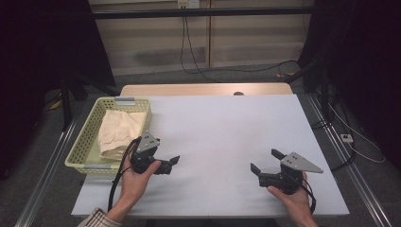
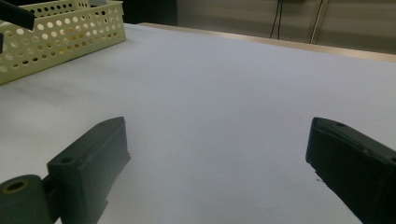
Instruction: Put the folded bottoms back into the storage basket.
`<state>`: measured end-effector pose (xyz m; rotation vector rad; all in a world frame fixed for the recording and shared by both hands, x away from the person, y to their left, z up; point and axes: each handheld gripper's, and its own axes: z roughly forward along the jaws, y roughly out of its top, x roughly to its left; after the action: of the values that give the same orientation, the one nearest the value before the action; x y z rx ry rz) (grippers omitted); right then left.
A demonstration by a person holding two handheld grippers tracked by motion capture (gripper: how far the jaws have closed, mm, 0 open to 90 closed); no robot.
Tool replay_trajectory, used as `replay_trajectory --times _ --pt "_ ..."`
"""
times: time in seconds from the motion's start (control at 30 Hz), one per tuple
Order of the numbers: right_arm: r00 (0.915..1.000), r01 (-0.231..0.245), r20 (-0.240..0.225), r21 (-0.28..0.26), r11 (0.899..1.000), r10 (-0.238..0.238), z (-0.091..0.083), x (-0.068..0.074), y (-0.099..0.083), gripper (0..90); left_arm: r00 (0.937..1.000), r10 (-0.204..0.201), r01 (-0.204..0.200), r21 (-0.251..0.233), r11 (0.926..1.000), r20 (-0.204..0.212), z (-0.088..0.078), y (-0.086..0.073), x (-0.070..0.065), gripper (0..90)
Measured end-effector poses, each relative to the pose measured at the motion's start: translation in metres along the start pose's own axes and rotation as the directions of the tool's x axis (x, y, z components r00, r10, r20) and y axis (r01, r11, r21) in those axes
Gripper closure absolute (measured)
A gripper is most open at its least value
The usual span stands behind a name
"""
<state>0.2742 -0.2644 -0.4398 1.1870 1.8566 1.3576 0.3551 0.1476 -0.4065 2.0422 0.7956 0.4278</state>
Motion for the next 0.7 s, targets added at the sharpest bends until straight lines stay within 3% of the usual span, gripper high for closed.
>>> replay_trajectory --times 0.13,0.23,0.4,0.47,0.53,0.7 --pt "1.0000 -0.003 0.001 -0.002 1.000 0.003 0.000 0.000 0.000 5.4 0.9998 -0.017 0.017 -0.011 0.9998 -0.001 0.005 -0.009 -0.001 6.5" --pt "1.0000 -0.002 -0.002 0.000 1.000 0.002 0.000 0.000 0.000 5.4 0.9979 -0.061 0.061 -0.004 0.9981 0.024 0.009 -0.016 -0.003 6.5" --pt "1.0000 -0.001 -0.006 0.001 1.000 0.001 0.000 0.001 0.000 5.5 0.9996 -0.018 0.017 -0.019 0.9997 -0.023 0.009 -0.025 -0.010 6.5" --pt "0.9999 0.006 -0.011 0.001 1.000 -0.006 -0.001 0.002 0.000 5.5 0.9990 -0.038 0.037 -0.025 0.9990 -0.026 0.009 -0.030 -0.010 6.5" --pt "0.9999 0.008 -0.013 -0.001 1.000 -0.008 -0.001 0.002 0.000 5.5 0.9975 -0.070 0.070 -0.013 0.9975 0.010 0.008 -0.034 -0.009 6.5" --pt "0.9998 0.000 -0.020 0.001 1.000 0.000 -0.001 0.001 0.000 5.4 0.9968 -0.079 0.079 -0.018 0.9967 -0.007 0.009 -0.034 -0.007 6.5"
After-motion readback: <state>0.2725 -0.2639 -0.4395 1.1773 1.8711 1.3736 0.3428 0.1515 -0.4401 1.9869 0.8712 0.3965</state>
